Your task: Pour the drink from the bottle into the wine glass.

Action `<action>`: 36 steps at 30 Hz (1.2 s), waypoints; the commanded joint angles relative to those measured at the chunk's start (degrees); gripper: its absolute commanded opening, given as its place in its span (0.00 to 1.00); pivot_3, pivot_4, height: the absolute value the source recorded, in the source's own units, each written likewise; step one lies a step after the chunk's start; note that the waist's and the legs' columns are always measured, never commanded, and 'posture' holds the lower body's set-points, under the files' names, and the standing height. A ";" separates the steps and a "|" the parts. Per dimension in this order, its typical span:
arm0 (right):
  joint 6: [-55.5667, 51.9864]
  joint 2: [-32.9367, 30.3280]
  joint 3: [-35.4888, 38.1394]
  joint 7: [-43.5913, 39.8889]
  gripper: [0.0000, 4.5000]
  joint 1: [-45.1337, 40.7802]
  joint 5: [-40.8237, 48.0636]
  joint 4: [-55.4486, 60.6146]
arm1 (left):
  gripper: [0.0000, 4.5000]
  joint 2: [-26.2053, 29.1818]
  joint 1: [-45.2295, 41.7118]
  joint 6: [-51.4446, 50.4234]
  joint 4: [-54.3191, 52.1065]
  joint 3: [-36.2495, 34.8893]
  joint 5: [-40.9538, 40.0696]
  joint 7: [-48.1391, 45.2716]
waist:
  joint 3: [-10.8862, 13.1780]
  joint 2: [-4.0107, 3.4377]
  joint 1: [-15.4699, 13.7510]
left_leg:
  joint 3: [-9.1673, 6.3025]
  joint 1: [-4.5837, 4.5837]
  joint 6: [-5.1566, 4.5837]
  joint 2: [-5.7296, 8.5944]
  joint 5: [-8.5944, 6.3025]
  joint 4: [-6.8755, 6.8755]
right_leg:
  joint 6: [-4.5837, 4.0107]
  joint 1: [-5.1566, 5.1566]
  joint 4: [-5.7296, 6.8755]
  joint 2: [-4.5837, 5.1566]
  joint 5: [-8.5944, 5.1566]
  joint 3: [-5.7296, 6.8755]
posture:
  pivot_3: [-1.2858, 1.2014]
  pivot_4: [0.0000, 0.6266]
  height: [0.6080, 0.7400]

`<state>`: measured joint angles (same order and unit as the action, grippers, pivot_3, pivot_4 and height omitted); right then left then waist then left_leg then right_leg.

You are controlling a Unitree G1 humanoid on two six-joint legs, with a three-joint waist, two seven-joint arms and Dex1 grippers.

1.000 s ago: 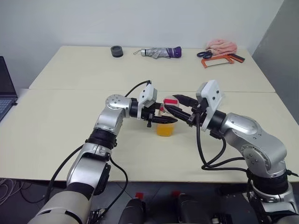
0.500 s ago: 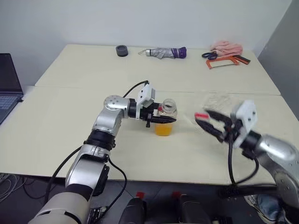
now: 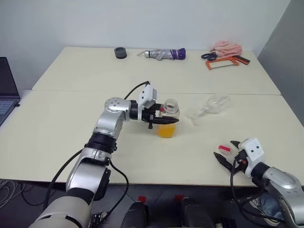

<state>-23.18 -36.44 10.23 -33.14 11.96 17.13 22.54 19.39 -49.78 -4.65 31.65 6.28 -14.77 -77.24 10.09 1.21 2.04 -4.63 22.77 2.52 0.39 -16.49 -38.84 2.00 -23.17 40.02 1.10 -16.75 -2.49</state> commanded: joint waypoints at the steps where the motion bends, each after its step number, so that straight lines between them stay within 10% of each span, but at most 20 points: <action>1: -2.82 -3.43 3.02 -3.35 1.00 -3.49 4.52 7.03 | 0.40 1.35 -0.75 0.67 -1.54 -4.55 -0.78 6.66 | 0.00 0.00 0.05 | -0.01 0.00 0.00 0.00 0.00 0.00 | 0.00 0.00 0.00 0.00 0.00 0.01 | 0.52 0.24 1.00; 14: -14.91 14.22 -24.41 2.78 1.00 -45.80 2.40 -1.01 | 0.40 6.62 -4.77 6.72 15.75 -15.80 5.98 45.10 | 0.02 0.06 0.72 | -0.21 0.07 0.04 -0.04 0.03 -0.03 | -0.02 -0.13 0.04 0.20 0.02 0.15 | 0.52 0.24 1.00; 27: -11.50 23.20 -30.26 1.88 1.00 -53.89 -4.93 -11.04 | 0.40 7.16 -6.69 9.48 24.87 -19.19 5.38 53.12 | -0.01 0.11 -0.05 | -0.16 0.14 0.24 0.10 0.14 -0.01 | 0.00 -0.17 0.00 0.50 0.03 0.22 | 0.52 0.24 1.00; 36: -13.12 24.04 -29.67 1.08 1.00 -52.53 -5.57 -9.30 | 0.99 6.03 -4.50 10.10 24.84 -19.69 5.29 52.45 | -0.01 0.11 0.18 | -0.14 0.13 0.24 0.10 0.14 -0.01 | 0.00 -0.19 0.03 0.45 0.03 0.23 | 0.52 0.24 1.00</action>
<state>-36.23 -12.54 -19.92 -31.67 -40.21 11.45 10.46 25.01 -54.38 4.23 57.96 -13.13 -9.13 -24.48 10.08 1.31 2.22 -4.78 22.90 2.76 0.49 -16.36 -38.86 2.00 -23.36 40.04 1.55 -16.72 -2.25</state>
